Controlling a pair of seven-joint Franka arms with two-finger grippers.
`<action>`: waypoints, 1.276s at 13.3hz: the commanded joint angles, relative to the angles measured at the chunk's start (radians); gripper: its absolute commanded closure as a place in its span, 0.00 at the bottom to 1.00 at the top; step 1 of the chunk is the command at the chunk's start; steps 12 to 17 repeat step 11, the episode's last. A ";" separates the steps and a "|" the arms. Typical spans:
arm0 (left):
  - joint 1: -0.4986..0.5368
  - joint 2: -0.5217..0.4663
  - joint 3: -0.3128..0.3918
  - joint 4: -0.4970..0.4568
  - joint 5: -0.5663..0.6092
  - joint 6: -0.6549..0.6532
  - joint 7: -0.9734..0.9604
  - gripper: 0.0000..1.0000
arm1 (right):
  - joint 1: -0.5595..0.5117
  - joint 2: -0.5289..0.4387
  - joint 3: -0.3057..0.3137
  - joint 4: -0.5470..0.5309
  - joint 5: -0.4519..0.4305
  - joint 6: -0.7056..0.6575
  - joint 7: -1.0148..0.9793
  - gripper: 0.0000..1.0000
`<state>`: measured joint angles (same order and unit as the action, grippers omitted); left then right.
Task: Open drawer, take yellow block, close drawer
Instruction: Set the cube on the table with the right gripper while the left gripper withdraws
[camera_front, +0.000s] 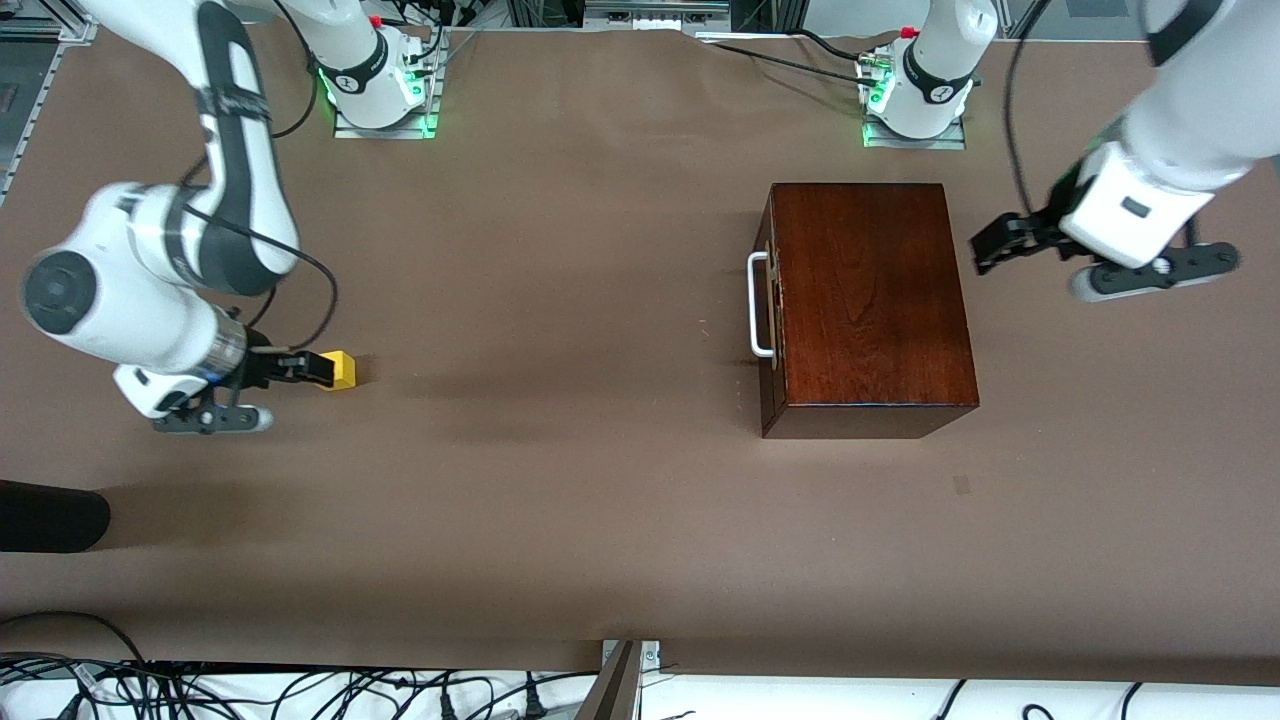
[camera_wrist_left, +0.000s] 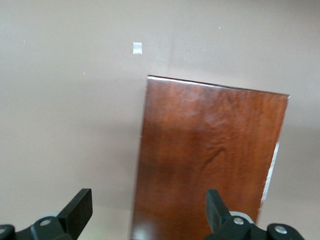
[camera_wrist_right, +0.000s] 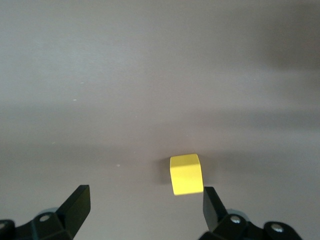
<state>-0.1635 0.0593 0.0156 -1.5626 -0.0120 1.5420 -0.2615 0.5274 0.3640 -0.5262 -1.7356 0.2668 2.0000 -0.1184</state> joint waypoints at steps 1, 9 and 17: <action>-0.002 -0.068 0.049 -0.094 -0.006 0.074 0.232 0.00 | -0.116 -0.114 0.124 -0.027 -0.090 -0.035 0.052 0.00; 0.010 -0.065 0.087 -0.090 -0.009 0.090 0.289 0.00 | -0.343 -0.321 0.319 -0.025 -0.219 -0.151 0.120 0.00; 0.018 -0.068 0.089 -0.088 -0.014 0.084 0.278 0.00 | -0.357 -0.356 0.325 -0.024 -0.221 -0.184 0.121 0.00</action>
